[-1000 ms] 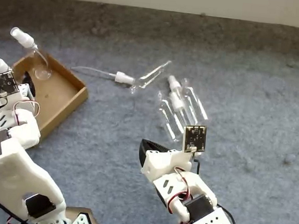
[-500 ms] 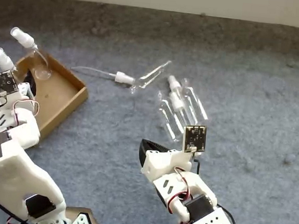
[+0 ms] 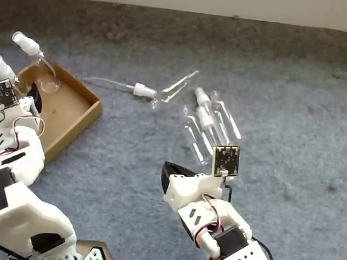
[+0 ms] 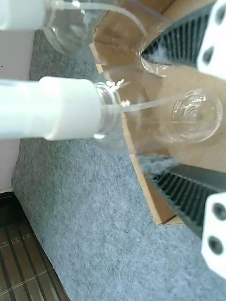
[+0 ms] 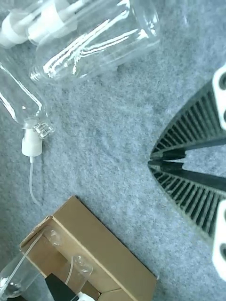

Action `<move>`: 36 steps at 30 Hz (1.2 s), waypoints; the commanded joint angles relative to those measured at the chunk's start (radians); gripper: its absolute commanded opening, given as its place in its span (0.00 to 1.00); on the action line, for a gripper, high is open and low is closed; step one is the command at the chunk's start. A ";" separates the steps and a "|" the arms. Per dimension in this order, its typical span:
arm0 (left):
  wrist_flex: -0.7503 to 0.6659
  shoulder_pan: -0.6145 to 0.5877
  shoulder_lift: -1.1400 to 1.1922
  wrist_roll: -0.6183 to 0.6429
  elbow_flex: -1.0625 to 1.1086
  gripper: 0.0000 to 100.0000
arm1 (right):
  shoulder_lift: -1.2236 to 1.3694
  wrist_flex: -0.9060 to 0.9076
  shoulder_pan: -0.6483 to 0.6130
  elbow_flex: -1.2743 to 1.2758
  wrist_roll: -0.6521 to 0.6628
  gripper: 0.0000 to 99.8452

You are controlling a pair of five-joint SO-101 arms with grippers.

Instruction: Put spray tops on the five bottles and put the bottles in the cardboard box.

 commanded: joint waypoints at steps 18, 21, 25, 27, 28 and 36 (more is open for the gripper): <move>1.395 0.113 -0.963 -0.091 -0.045 0.27 | -0.007 0.008 -0.010 0.160 -0.002 0.01; 1.610 0.180 -0.947 -0.091 -0.189 0.27 | -0.005 0.008 -0.010 0.160 -0.002 0.01; 1.820 0.275 -0.880 -0.091 -0.397 0.27 | -0.005 0.008 -0.010 0.160 -0.002 0.01; 1.906 0.329 -0.851 -0.094 -0.504 0.27 | -0.004 0.008 -0.010 0.160 -0.002 0.01; 1.947 0.364 -0.832 -0.089 -0.562 0.27 | -0.004 0.008 -0.010 0.160 -0.002 0.01; 2.220 0.631 -0.595 -0.089 -0.998 0.27 | -0.012 0.002 0.077 0.159 -0.002 0.01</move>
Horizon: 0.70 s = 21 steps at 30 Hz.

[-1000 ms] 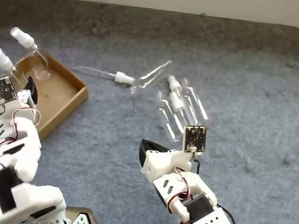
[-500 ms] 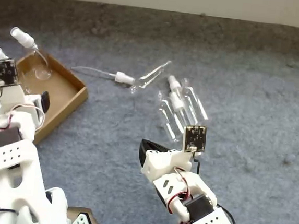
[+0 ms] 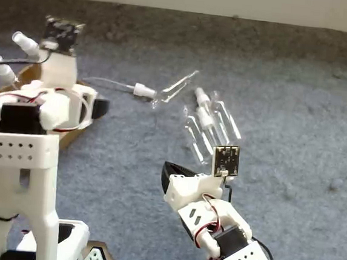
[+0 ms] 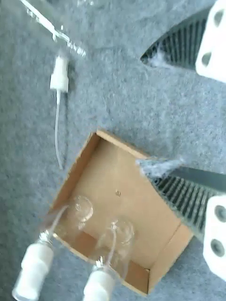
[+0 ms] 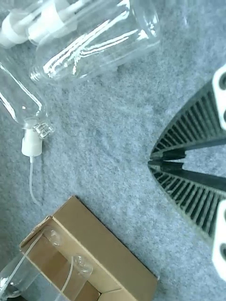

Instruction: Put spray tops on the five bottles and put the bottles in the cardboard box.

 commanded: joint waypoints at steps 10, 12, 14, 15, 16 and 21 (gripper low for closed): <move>0.354 0.323 0.657 -0.008 -0.782 0.27 | -0.013 0.002 0.481 0.024 0.000 0.01; 0.362 0.390 0.699 -0.005 -0.835 0.27 | -0.013 0.002 0.588 0.008 0.000 0.01; 0.362 0.458 0.731 -0.003 -0.848 0.27 | -0.013 0.002 0.700 -0.007 0.000 0.01; 0.362 0.484 0.746 0.017 -0.848 0.27 | -0.013 0.002 0.748 -0.013 0.000 0.01; 0.361 0.501 0.766 0.057 -0.848 0.27 | -0.013 0.002 0.789 -0.016 0.000 0.01; 0.361 0.510 0.917 0.256 -0.905 0.27 | -0.013 0.002 0.828 -0.013 -0.002 0.01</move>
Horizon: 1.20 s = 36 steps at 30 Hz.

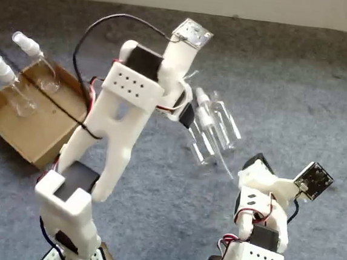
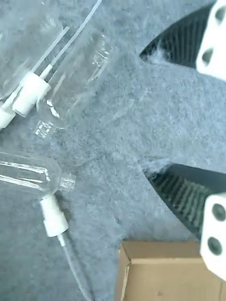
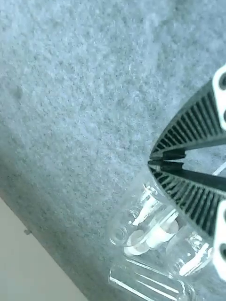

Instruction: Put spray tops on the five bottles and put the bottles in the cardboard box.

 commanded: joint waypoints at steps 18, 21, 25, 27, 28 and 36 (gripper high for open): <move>-0.025 0.048 0.593 0.497 -0.536 0.27 | -0.013 0.002 0.016 -0.007 -0.002 0.01; -0.025 0.039 0.650 0.571 -0.584 0.27 | -0.013 0.002 0.004 -0.008 0.000 0.01; -0.025 0.041 0.702 0.620 -0.610 0.27 | -0.013 0.002 -0.027 -0.005 0.000 0.01; -0.025 0.041 0.725 0.643 -0.610 0.27 | -0.013 0.002 -0.027 -0.007 0.000 0.01; -0.025 0.041 0.737 0.652 -0.605 0.27 | -0.013 0.002 -0.027 -0.007 0.000 0.01; -0.025 0.042 0.800 0.657 -0.605 0.27 | -0.013 0.002 -0.027 -0.007 0.000 0.01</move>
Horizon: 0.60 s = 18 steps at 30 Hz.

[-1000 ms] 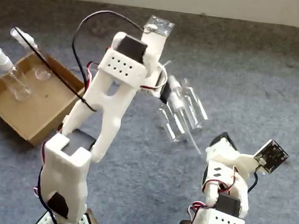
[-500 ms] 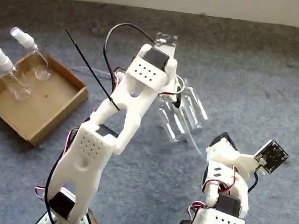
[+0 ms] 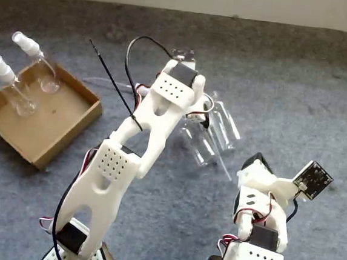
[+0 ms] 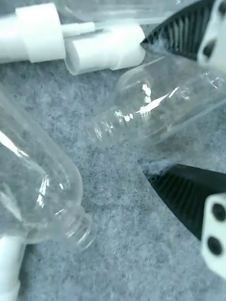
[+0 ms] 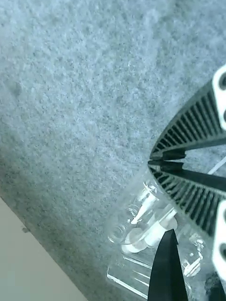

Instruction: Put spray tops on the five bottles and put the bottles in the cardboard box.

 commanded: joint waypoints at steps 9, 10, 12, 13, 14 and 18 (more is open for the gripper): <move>0.025 -0.012 0.024 0.008 -0.007 0.27 | -0.013 0.002 -0.010 -0.012 0.077 0.01; 0.025 -0.013 0.024 0.005 0.013 0.27 | -0.013 0.002 -0.010 -0.012 0.077 0.01; 0.025 -0.021 0.024 -0.040 0.053 0.27 | -0.013 0.002 -0.010 -0.012 0.077 0.01; 0.025 -0.022 0.022 -0.089 0.071 0.27 | -0.013 0.002 -0.010 -0.012 0.077 0.01; 0.025 -0.025 0.022 -0.129 0.085 0.27 | -0.013 0.002 -0.010 -0.012 0.077 0.01; 0.025 -0.061 0.021 -0.124 0.114 0.27 | -0.013 0.002 -0.010 -0.012 0.077 0.01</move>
